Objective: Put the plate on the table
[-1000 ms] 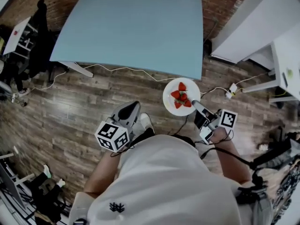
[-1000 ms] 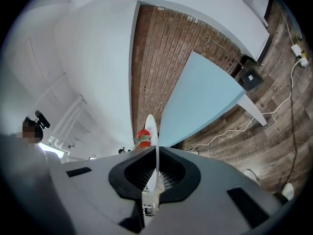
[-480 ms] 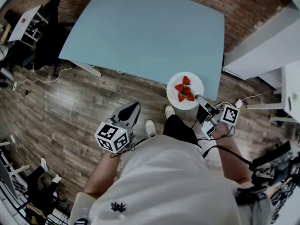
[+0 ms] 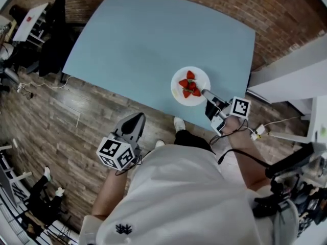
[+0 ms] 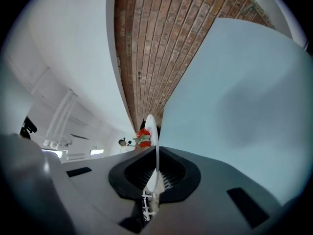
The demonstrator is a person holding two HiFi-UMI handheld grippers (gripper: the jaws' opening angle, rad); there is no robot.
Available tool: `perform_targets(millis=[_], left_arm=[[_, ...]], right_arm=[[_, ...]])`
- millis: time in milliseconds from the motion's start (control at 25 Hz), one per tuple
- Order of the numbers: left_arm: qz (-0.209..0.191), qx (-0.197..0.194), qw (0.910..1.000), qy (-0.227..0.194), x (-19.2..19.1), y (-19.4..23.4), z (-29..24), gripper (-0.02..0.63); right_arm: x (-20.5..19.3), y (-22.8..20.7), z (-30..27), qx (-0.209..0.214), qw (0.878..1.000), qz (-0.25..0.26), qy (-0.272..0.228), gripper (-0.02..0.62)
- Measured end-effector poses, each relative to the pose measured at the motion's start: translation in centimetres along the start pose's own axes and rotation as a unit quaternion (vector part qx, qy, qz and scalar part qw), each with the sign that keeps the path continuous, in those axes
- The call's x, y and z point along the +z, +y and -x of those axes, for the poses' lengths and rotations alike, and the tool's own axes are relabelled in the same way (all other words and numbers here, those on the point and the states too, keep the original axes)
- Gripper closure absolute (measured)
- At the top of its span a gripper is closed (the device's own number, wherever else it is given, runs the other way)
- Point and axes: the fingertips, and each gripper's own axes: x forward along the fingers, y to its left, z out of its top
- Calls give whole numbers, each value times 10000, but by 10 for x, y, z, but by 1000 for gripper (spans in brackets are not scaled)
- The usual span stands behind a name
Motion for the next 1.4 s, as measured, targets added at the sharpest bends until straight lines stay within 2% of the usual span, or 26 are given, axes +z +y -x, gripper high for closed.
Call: perform_targets(millis=[200, 400, 640, 880, 1400], left_arm=[[111, 398, 9991, -30, 36, 3, -38, 604], [236, 784, 9966, -20, 42, 15, -47, 604], [496, 1261, 9907, 144, 45, 26, -46, 604], [710, 1537, 9853, 212, 40, 36, -37, 604], [1021, 1685, 9803, 138, 35, 36, -29, 604]], right_arm=[[71, -33, -55, -114, 9993, -258, 237, 578], [108, -63, -107, -93, 9981, -457, 401, 578], [125, -107, -157, -315, 9963, -653, 470, 578], [139, -137, -199, -496, 9948, -738, 498, 578], [148, -160, -221, -772, 9912, -958, 498, 578]])
